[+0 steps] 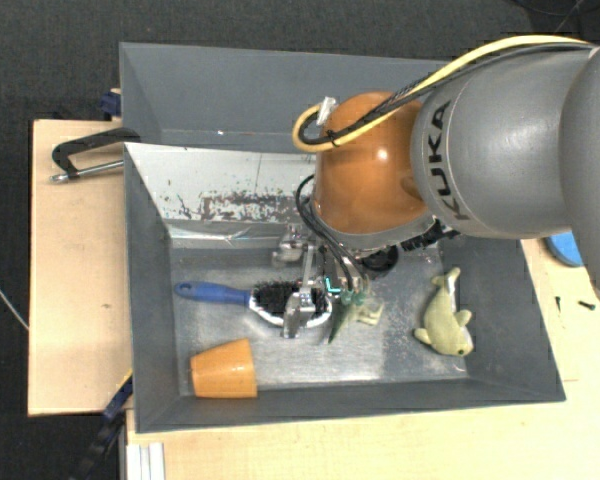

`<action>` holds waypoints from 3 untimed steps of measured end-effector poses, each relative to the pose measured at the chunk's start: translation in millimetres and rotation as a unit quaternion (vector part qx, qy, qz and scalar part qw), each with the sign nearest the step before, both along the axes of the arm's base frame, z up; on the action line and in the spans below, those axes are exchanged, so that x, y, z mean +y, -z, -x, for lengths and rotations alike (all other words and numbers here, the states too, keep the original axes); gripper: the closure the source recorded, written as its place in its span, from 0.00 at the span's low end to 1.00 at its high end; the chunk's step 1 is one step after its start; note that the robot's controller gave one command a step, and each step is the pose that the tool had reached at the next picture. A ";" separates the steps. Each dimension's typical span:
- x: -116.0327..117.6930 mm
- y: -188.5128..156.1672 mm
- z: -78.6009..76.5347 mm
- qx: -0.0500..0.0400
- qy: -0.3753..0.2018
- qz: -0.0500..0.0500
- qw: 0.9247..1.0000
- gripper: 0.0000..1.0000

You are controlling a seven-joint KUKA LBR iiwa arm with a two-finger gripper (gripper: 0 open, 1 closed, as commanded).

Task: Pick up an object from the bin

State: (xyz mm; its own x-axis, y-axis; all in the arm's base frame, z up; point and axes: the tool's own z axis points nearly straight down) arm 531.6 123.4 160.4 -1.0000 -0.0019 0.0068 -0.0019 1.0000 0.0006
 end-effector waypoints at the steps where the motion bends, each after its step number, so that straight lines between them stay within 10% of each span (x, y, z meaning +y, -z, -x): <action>1: -24.4 89.8 -15.2 -0.006 0.042 -0.001 0.999 0.00; 2: -23.4 85.9 -17.1 -0.010 0.041 -0.002 0.999 1.00; 3: -7.7 -39.3 5.4 -0.008 -0.102 -0.001 0.995 1.00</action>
Offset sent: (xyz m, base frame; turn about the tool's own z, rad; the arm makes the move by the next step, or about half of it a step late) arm 0.0129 -0.0250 -0.0904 0.0826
